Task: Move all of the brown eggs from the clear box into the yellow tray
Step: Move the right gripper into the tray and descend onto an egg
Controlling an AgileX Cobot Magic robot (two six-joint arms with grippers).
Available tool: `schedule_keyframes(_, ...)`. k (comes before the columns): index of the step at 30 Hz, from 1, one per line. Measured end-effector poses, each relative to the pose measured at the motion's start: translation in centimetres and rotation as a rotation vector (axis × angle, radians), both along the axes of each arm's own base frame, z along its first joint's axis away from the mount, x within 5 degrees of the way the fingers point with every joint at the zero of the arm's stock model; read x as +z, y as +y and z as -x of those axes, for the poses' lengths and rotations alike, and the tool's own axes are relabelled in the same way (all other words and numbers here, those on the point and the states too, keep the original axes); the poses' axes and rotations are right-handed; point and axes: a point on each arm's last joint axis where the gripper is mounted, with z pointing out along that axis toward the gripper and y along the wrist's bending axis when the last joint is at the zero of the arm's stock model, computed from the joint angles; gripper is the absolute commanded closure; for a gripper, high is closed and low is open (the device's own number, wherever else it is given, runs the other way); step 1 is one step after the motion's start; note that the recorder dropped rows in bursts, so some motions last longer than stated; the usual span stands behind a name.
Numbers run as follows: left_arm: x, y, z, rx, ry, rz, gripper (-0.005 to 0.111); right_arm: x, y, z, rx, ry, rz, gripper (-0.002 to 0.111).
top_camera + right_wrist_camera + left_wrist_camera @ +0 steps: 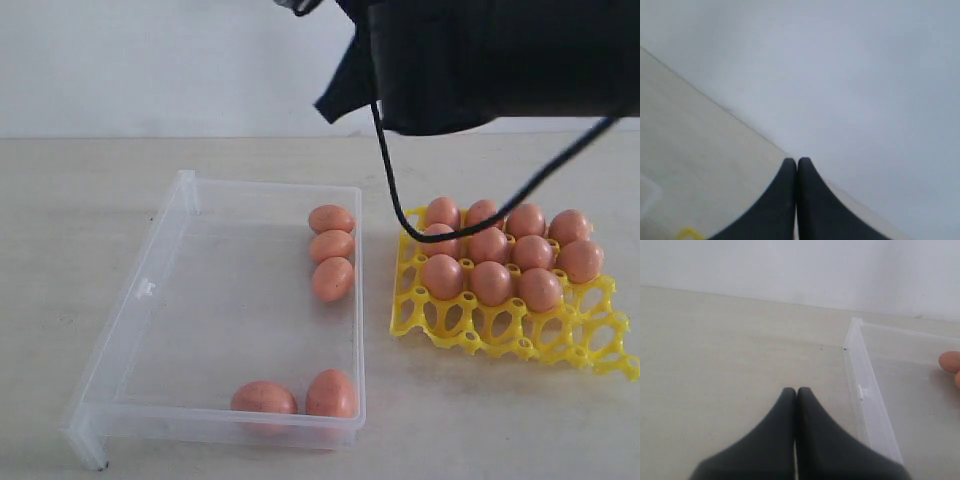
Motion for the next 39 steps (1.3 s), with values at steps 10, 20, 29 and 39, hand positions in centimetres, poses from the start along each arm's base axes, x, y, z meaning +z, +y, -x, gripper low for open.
schedule_keyframes(10,0.0,0.0,0.0,0.0,0.0,0.0,0.111,2.3,1.8,-2.4,-0.047,-0.047,-0.106,0.108)
schedule_keyframes(20,0.0,0.0,0.0,0.0,0.0,0.0,0.111,5.3,9.0,-0.5,0.627,0.102,-0.792,0.108)
schedule_keyframes(29,0.0,0.0,0.0,0.0,0.0,0.0,0.111,3.4,12.1,7.4,1.417,0.601,-0.507,0.108)
schedule_keyframes(39,0.0,0.0,0.0,0.0,0.0,0.0,0.111,-3.3,4.5,1.3,0.296,0.75,0.399,0.108)
